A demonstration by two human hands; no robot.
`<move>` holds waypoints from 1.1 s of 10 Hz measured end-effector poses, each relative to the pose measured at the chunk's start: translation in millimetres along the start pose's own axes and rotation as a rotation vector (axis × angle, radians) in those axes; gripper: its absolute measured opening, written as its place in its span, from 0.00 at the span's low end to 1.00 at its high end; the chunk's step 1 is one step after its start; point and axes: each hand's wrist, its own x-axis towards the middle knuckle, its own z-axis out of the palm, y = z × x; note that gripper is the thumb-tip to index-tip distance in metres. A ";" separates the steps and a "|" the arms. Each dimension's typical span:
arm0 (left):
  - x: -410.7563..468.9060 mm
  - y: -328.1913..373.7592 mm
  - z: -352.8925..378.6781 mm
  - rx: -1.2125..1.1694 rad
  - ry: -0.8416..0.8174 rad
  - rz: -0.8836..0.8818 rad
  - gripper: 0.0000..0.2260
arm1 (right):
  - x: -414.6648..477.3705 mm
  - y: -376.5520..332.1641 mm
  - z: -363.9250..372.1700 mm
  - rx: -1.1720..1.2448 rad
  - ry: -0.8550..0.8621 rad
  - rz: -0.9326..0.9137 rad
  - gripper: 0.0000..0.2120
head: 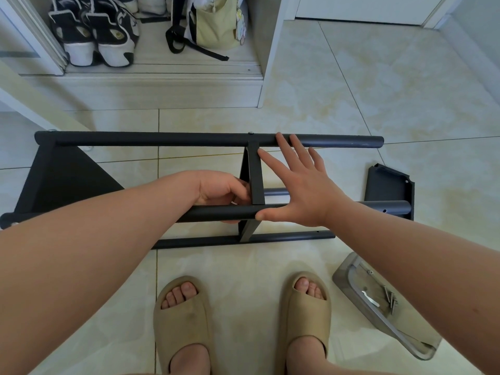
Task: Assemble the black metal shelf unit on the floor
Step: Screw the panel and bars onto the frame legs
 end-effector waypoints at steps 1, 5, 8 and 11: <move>-0.8 -0.2 1.3 0.021 0.003 -0.076 0.06 | -0.1 0.1 0.0 0.005 0.000 0.003 0.56; 0.9 -1.5 -1.7 0.056 -0.029 0.008 0.07 | -0.4 -0.4 -0.8 0.007 -0.002 0.002 0.57; 0.8 -1.8 -3.4 0.051 -0.038 0.031 0.07 | 0.2 0.5 0.7 0.000 0.000 0.000 0.56; -1.6 0.1 0.2 -0.025 -0.042 0.028 0.08 | -0.2 0.1 0.0 0.005 0.003 0.000 0.56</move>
